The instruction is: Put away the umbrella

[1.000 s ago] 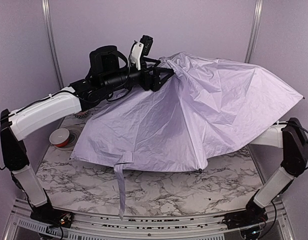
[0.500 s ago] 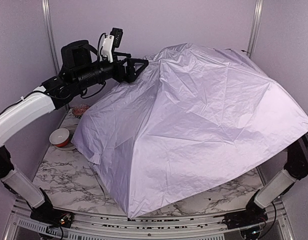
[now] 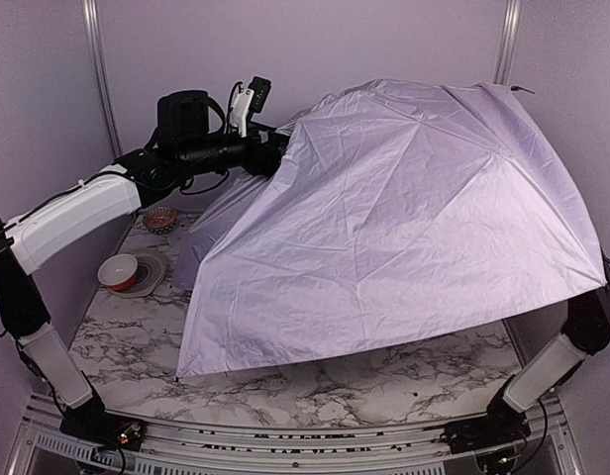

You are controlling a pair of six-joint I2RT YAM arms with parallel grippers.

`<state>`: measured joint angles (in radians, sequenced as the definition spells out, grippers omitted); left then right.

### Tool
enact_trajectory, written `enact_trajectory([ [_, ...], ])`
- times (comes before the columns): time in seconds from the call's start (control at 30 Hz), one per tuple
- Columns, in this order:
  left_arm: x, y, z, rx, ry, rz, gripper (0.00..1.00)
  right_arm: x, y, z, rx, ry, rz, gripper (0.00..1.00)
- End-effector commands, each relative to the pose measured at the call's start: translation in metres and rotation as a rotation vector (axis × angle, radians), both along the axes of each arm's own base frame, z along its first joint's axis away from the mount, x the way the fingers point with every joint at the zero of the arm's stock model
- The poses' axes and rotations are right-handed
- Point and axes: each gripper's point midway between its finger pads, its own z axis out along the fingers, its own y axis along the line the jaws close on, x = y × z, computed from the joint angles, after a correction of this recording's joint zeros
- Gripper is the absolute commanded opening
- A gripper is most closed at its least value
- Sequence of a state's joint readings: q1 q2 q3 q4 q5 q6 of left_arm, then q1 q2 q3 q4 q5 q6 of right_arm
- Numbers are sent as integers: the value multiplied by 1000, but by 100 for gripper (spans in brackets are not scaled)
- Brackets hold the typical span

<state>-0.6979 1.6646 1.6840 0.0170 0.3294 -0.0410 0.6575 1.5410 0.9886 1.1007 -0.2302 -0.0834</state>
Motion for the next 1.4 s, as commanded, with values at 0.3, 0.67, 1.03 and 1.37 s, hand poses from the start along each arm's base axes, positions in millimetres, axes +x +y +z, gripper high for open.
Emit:
enact_trajectory([
  [0.3, -37, -35, 24, -39, -92, -127, 15, -26, 17, 21, 45, -74, 127, 0],
  [0.67, -48, -19, 33, 91, -240, -59, 0, 0, 22, -11, -40, 50, 56, 40],
  [1.03, -62, -22, 38, 67, -187, -123, 0, 0, 34, -13, -76, 77, 127, 17],
  [1.37, -81, -20, 118, -20, -339, -43, 0, -19, 49, 59, -6, -28, 203, 8],
])
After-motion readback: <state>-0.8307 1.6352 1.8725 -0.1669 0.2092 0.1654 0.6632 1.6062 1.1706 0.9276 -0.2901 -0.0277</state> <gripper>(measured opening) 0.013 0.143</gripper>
